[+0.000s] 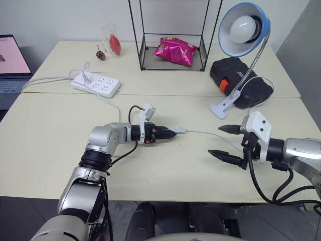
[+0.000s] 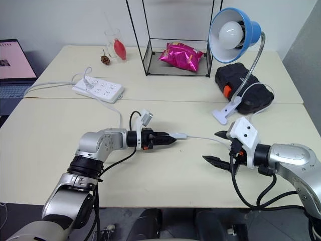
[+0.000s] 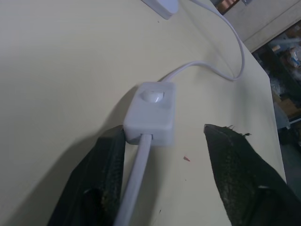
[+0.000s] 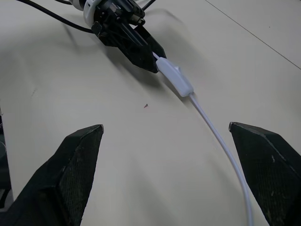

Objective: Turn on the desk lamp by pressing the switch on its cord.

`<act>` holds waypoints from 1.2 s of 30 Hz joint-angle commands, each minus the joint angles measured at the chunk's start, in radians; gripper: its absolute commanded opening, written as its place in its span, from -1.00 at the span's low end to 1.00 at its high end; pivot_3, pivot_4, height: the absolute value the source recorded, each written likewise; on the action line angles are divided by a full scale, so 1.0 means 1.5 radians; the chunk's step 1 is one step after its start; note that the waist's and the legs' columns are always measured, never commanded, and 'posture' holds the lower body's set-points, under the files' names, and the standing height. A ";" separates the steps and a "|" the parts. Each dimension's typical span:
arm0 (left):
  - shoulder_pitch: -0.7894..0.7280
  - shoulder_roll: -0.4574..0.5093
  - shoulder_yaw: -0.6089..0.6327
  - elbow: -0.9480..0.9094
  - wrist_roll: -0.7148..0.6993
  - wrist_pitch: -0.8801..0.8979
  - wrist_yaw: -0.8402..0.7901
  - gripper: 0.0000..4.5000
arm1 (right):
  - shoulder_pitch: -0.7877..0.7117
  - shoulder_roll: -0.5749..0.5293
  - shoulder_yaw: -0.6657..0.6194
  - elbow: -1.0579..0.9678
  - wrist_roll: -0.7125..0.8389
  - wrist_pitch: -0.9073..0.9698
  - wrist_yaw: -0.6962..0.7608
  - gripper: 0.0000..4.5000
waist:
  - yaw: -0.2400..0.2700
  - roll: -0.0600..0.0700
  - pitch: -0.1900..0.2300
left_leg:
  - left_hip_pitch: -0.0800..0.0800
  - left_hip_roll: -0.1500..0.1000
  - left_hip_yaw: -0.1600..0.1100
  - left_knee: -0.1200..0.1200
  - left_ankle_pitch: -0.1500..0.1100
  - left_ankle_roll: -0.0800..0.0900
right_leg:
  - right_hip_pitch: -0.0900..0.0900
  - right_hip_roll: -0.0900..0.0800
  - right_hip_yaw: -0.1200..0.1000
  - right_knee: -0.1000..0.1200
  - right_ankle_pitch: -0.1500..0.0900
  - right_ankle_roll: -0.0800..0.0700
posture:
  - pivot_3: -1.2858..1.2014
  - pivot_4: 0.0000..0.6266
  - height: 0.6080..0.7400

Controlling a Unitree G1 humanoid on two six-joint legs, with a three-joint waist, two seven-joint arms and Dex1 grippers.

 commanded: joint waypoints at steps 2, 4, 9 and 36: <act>-0.015 -0.002 0.008 -0.008 0.009 -0.014 -0.006 -0.45 | -0.009 -0.007 -0.010 -0.017 0.008 -0.009 -0.006 1.00 | 0.000 0.000 0.000 | 0.000 0.000 0.000 0.000 0.000 0.000 | 0.000 0.000 0.000 0.000 0.000 0.000 | 0.03 -0.52 1.00; -0.013 -0.001 0.005 -0.012 0.015 -0.024 -0.009 -0.52 | -0.008 -0.006 -0.010 -0.017 0.009 -0.010 -0.008 1.00 | 0.000 0.000 0.000 | 0.000 0.000 0.000 0.000 0.000 0.000 | 0.000 0.000 0.000 0.000 0.000 0.000 | 0.03 -0.52 1.00; 0.001 -0.003 0.001 -0.036 0.035 -0.077 -0.012 -0.52 | -0.006 -0.002 -0.009 -0.015 0.010 -0.012 -0.014 1.00 | 0.000 0.000 0.000 | 0.000 0.000 0.000 0.000 0.000 0.000 | 0.000 0.000 0.000 0.000 0.000 0.000 | 0.03 -0.52 1.00; 0.133 -0.073 0.017 -0.204 0.176 -0.562 0.127 -0.52 | 0.067 0.577 -0.022 0.100 0.450 -0.018 -0.589 1.00 | -0.001 0.000 -0.001 | 0.000 0.001 0.000 0.000 0.000 0.000 | 0.000 0.001 0.001 0.000 0.000 0.000 | 0.03 -0.52 1.00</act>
